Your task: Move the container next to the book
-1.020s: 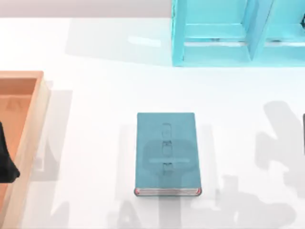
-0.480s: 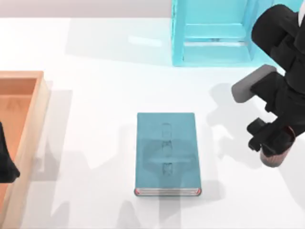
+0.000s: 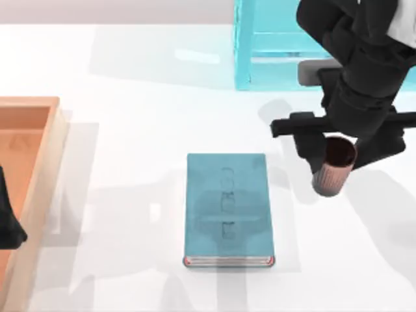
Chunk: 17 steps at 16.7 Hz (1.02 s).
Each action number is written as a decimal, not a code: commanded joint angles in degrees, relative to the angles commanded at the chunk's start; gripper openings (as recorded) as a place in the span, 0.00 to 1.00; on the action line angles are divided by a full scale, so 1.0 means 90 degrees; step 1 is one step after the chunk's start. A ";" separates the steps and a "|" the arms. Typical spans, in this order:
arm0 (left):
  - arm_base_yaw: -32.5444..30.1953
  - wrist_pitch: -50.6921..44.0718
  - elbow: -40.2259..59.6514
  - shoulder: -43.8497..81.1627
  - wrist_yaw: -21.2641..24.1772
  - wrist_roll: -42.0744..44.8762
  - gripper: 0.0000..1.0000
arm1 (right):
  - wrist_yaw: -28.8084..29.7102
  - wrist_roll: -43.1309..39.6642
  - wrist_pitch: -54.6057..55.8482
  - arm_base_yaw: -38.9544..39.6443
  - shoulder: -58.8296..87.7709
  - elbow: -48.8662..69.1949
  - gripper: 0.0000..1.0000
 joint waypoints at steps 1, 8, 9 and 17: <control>0.0000 0.0000 0.0000 0.0000 0.0000 0.0000 1.00 | -0.0008 0.0262 0.0020 -0.0006 0.0037 0.0086 0.00; 0.0000 0.0000 0.0000 0.0000 0.0000 0.0000 1.00 | -0.0022 0.0647 0.0067 -0.0033 0.0075 0.0203 0.00; 0.0000 0.0000 0.0000 0.0000 0.0000 0.0000 1.00 | -0.0027 0.0650 0.0065 -0.0036 0.0050 0.0182 0.00; 0.0000 0.0000 0.0000 0.0000 0.0000 0.0000 1.00 | -0.0022 0.0664 0.1441 -0.0003 0.0272 -0.0959 0.00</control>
